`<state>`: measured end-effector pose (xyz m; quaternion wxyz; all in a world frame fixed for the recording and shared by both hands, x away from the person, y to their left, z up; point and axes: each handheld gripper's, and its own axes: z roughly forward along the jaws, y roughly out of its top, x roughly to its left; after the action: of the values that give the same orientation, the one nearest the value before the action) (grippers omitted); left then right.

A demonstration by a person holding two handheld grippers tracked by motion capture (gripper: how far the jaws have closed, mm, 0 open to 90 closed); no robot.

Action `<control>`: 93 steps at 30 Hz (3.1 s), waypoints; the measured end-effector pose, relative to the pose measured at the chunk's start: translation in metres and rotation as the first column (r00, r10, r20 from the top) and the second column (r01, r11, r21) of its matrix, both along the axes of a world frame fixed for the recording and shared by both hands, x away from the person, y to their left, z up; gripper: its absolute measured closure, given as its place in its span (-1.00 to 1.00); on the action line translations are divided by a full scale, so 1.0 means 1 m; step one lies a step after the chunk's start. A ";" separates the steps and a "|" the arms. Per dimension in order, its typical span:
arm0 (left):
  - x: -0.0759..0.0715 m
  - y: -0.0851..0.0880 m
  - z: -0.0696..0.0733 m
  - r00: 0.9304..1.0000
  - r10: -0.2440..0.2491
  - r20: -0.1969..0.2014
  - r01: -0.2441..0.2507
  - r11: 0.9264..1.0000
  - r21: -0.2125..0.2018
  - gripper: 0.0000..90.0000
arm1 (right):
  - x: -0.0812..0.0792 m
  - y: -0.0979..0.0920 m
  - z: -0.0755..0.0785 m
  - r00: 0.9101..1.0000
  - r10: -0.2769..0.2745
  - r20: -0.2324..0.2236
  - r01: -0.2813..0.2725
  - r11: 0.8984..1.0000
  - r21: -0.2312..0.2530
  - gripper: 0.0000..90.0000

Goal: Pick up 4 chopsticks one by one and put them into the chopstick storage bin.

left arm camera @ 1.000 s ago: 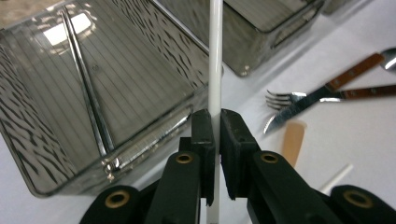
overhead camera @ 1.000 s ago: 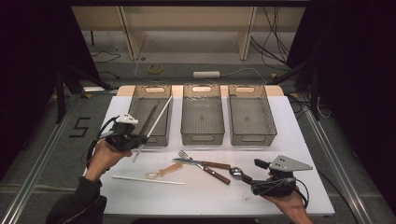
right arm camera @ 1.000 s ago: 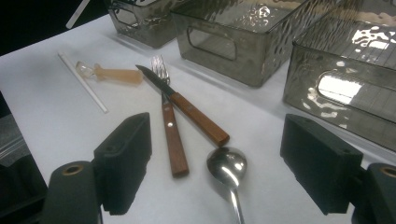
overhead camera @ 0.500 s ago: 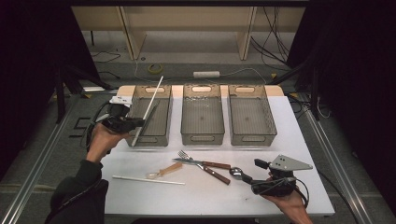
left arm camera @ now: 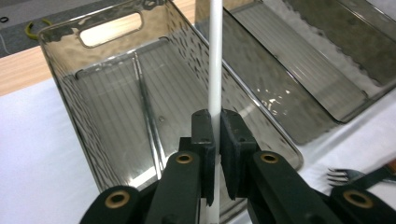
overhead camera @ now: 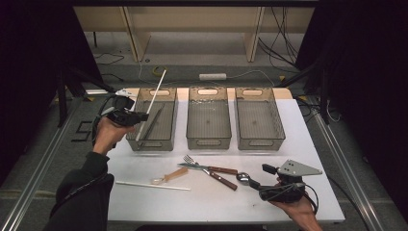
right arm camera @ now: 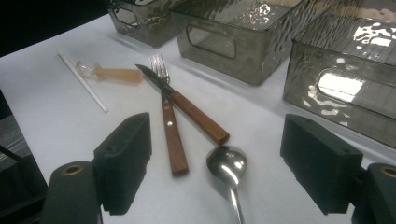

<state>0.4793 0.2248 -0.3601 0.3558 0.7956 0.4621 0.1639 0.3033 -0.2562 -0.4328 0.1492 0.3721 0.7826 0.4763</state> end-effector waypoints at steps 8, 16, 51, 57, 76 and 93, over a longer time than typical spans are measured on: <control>0.011 0.005 -0.003 0.999 0.043 0.006 -0.043 0.999 0.002 0.87 | 0.000 0.000 0.000 1.000 0.001 -0.001 -0.001 1.000 0.000 -0.43; 0.016 0.010 -0.013 0.997 0.079 0.017 -0.079 0.997 -0.010 0.87 | 0.000 0.000 0.000 1.000 0.001 -0.001 -0.001 1.000 0.000 -0.43; 0.027 0.008 -0.053 0.989 0.143 -0.038 -0.140 0.988 0.066 0.87 | -0.001 0.000 0.001 1.000 0.002 0.001 -0.002 1.000 -0.001 -0.42; 0.029 0.005 -0.056 0.988 0.148 -0.053 -0.143 0.986 0.085 0.86 | -0.001 -0.001 0.001 1.000 0.002 0.001 -0.002 1.000 0.005 -0.42; 0.003 0.004 -0.042 0.993 0.105 -0.058 -0.105 0.995 0.007 0.26 | -0.002 0.000 0.001 1.000 -0.001 -0.002 0.001 1.000 0.005 -0.42; -0.055 -0.007 -0.023 0.992 -0.101 -0.078 0.106 0.992 0.065 -0.26 | -0.003 0.000 0.002 1.000 0.007 0.004 -0.007 1.000 -0.001 -0.42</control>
<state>0.4246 0.2176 -0.3835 0.3186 0.8360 0.4271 0.1313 0.3005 -0.2557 -0.4313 0.1493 0.3685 0.7838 0.4771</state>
